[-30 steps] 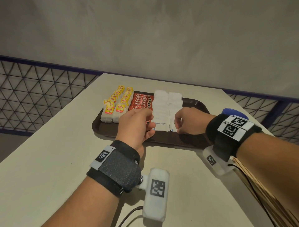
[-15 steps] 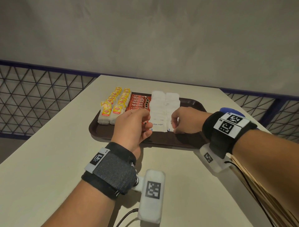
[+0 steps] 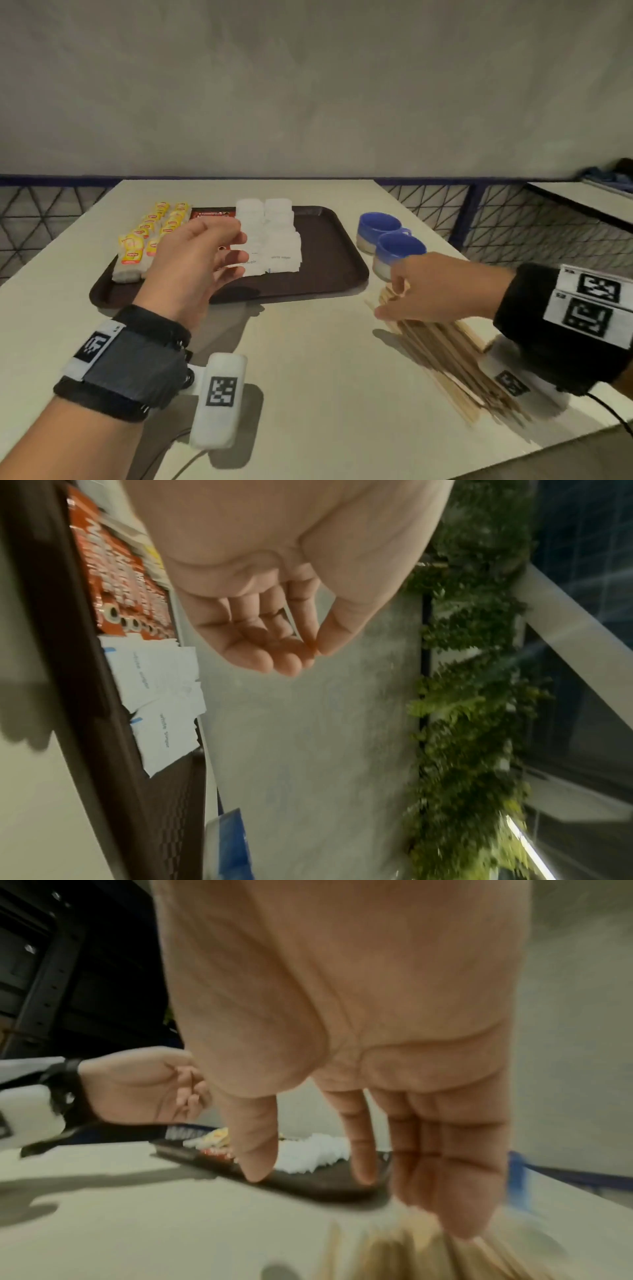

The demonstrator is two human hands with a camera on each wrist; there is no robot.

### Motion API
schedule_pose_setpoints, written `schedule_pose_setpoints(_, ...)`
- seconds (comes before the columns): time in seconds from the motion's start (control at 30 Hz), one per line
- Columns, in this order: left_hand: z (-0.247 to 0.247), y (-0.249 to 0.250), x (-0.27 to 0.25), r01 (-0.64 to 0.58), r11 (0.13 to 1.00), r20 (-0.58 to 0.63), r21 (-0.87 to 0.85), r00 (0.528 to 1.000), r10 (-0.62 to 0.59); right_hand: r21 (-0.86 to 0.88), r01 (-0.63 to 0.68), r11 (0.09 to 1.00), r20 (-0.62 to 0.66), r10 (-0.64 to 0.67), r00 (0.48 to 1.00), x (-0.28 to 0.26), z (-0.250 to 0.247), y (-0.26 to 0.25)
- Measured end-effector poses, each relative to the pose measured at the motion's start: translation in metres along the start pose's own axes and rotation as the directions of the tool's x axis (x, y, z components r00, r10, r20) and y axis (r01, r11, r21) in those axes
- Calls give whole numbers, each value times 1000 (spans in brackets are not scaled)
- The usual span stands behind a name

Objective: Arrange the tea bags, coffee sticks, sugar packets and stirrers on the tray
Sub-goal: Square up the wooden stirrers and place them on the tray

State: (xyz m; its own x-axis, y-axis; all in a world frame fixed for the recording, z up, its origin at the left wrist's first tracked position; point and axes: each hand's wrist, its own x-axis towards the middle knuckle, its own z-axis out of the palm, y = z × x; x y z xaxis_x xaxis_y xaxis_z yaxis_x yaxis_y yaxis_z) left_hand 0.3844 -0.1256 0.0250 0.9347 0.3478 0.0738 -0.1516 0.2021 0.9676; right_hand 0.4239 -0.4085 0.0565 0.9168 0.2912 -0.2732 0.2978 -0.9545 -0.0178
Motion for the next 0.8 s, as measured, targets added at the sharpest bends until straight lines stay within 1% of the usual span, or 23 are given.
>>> schedule_pose_setpoints(0.1,24,7,-6,-84,979,121,188,991,62,23,-179,984,6,179,984,-18,26,34)
schedule_pose_setpoints(0.17,44,10,-13,-166,925,246,342,966,83,46,-242,969,19,242,970,-24,37,47)
schedule_pose_setpoints(0.2,55,11,-17,-216,877,316,428,946,79,73,-258,963,37,256,966,-27,41,50)
schedule_pose_setpoints(0.23,66,10,-23,-275,810,386,518,920,65,97,-266,959,61,261,963,-28,44,52)
schedule_pose_setpoints(0.3,85,5,-36,-401,612,510,682,860,-4,95,-256,962,116,244,963,-30,48,52)
schedule_pose_setpoints(0.33,95,2,-44,-453,515,555,728,830,-55,79,-234,969,130,223,966,-31,49,51)
schedule_pose_setpoints(0.37,104,-3,-50,-494,445,592,747,798,-109,73,-204,976,126,194,973,-31,50,51)
schedule_pose_setpoints(0.4,113,-7,-56,-524,403,621,750,767,-159,82,-166,983,106,157,982,-31,52,50)
schedule_pose_setpoints(0.43,120,-12,-61,-544,383,642,747,740,-201,93,-124,988,76,117,990,-32,53,49)
schedule_pose_setpoints(0.5,132,-17,-67,-552,380,659,742,703,-265,91,-34,995,11,33,999,-35,56,49)
schedule_pose_setpoints(0.57,137,-21,-69,-561,369,666,741,684,-297,86,51,995,-28,-49,998,-38,58,47)
schedule_pose_setpoints(0.6,137,-22,-69,-585,336,672,738,676,-301,90,92,992,-40,-89,995,-40,58,45)
schedule_pose_setpoints(0.7,133,-31,-69,-666,188,687,722,660,-303,136,200,970,-37,-197,980,-43,57,37)
schedule_pose_setpoints(0.77,126,-36,-70,-675,127,675,727,668,-313,155,245,957,-33,-243,969,-41,54,30)
schedule_pose_setpoints(0.8,122,-39,-70,-658,121,656,743,680,-326,158,262,952,-33,-260,965,-39,54,26)
